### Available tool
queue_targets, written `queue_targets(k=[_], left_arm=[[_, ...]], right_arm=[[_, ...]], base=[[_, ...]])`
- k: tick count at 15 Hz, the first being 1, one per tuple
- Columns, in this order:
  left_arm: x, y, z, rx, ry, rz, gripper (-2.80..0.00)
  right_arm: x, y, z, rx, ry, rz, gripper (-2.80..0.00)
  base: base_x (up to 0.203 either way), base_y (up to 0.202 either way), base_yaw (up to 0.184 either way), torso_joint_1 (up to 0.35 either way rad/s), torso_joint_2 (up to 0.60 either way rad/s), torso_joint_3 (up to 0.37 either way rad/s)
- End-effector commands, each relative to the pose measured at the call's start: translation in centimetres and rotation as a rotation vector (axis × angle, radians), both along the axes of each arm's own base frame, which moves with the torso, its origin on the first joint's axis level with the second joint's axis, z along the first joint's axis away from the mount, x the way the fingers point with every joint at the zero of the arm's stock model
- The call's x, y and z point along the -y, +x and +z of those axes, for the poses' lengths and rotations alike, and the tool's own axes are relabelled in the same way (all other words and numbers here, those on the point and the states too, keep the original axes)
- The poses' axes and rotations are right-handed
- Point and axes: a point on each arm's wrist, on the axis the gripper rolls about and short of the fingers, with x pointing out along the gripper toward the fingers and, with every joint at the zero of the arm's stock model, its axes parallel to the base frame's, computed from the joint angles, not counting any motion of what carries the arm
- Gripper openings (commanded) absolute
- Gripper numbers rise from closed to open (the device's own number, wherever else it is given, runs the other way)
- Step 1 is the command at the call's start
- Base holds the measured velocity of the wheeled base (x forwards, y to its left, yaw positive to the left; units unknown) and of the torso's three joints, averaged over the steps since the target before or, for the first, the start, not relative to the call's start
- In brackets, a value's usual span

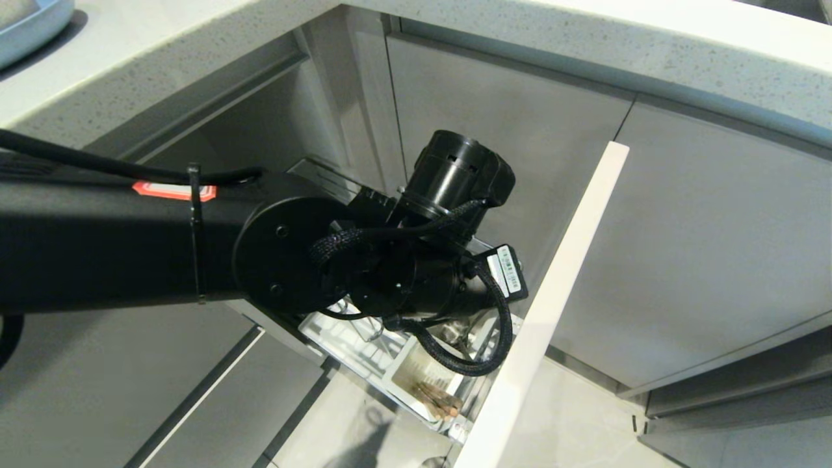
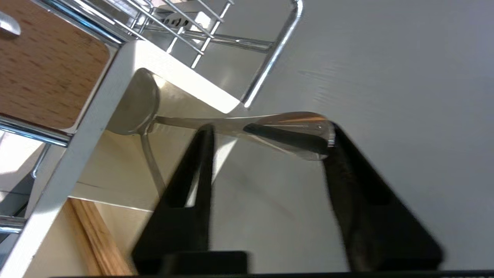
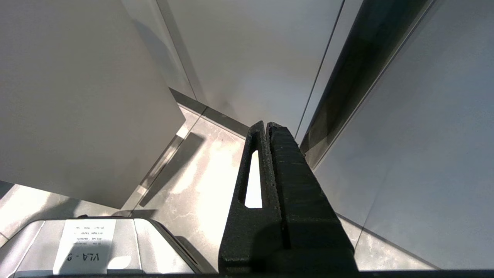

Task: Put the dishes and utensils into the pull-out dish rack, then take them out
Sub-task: Take the fork out of the cupboard

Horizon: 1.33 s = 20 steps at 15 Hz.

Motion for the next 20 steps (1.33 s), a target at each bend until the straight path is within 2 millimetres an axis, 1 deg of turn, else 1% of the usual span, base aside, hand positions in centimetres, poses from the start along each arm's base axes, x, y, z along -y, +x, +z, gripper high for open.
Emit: queue_targets(k=[1, 8, 10, 14, 16, 18, 20], left_arm=[[-0.1, 0.0, 0.0, -0.004, 0.004, 0.006, -2.80], [-0.2, -0.1, 0.1, -0.002, 0.006, 0.005, -2.80], [-0.8, -0.4, 1.0, 0.018, -0.001, 0.007, -2.80], [-3.1, -1.1, 3.9, 0.122, 0.000, 0.026, -2.80], [-4.0, -1.5, 4.8, 0.172, 0.025, 0.043, -2.80], [-5.1, -2.1, 5.4, 0.173, 0.068, 0.031, -2.80], [-5.7, -2.5, 5.8, 0.184, 0.090, 0.015, -2.80]], right_arm=[[0.0, 0.0, 0.0, 0.003, 0.000, 0.000, -2.80], [0.0, 0.0, 0.0, 0.003, 0.001, 0.000, -2.80], [0.0, 0.0, 0.0, 0.003, 0.001, 0.000, -2.80], [0.0, 0.0, -0.1, 0.002, 0.000, 0.000, -2.80], [0.0, 0.0, 0.0, 0.003, 0.001, 0.000, -2.80], [0.0, 0.0, 0.0, 0.003, 0.000, 0.000, -2.80], [0.0, 0.0, -0.1, 0.002, 0.000, 0.000, -2.80]], base=[[0.000, 0.000, 0.000, 0.000, 0.00, 0.000], [0.000, 0.000, 0.000, 0.000, 0.00, 0.000], [0.000, 0.000, 0.000, 0.000, 0.00, 0.000], [0.000, 0.000, 0.000, 0.000, 0.00, 0.000], [0.000, 0.000, 0.000, 0.000, 0.00, 0.000], [0.000, 0.000, 0.000, 0.000, 0.00, 0.000], [0.000, 0.000, 0.000, 0.000, 0.00, 0.000]])
